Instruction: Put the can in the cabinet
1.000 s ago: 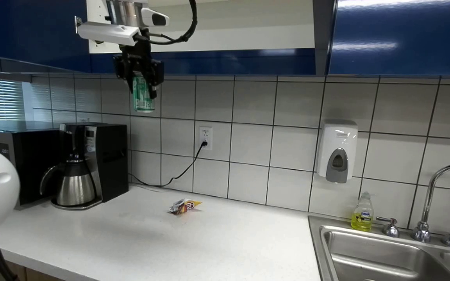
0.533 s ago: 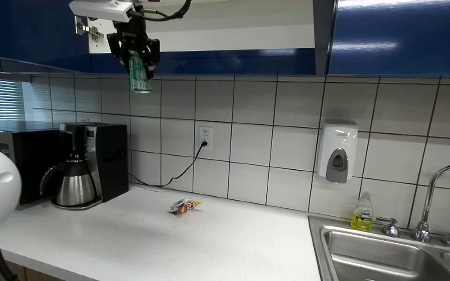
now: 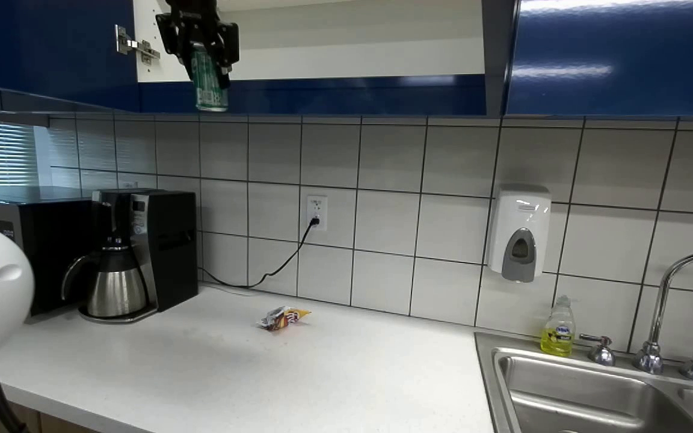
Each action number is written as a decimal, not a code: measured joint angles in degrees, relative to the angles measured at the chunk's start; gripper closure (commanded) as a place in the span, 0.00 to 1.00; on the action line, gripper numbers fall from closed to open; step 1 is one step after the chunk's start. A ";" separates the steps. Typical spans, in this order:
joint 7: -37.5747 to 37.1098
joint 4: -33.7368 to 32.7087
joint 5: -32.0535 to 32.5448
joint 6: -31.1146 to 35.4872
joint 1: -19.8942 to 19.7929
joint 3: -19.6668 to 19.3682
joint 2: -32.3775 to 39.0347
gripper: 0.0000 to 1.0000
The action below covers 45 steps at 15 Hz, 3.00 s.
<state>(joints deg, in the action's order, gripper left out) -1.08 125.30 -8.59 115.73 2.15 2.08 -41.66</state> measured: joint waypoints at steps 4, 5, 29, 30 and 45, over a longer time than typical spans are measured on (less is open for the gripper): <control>-1.77 -4.33 0.00 -0.52 0.00 1.05 2.36 0.59; -2.26 -5.40 0.00 -0.67 0.00 1.27 3.16 0.59; -12.05 -32.36 0.75 -6.83 0.00 2.75 21.78 0.59; -12.41 -33.42 0.85 -6.96 0.00 2.78 22.53 0.59; -17.78 -46.34 5.14 -12.25 0.00 3.70 34.68 0.59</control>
<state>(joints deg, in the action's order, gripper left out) -18.86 78.96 -3.45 103.48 2.15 5.78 -6.99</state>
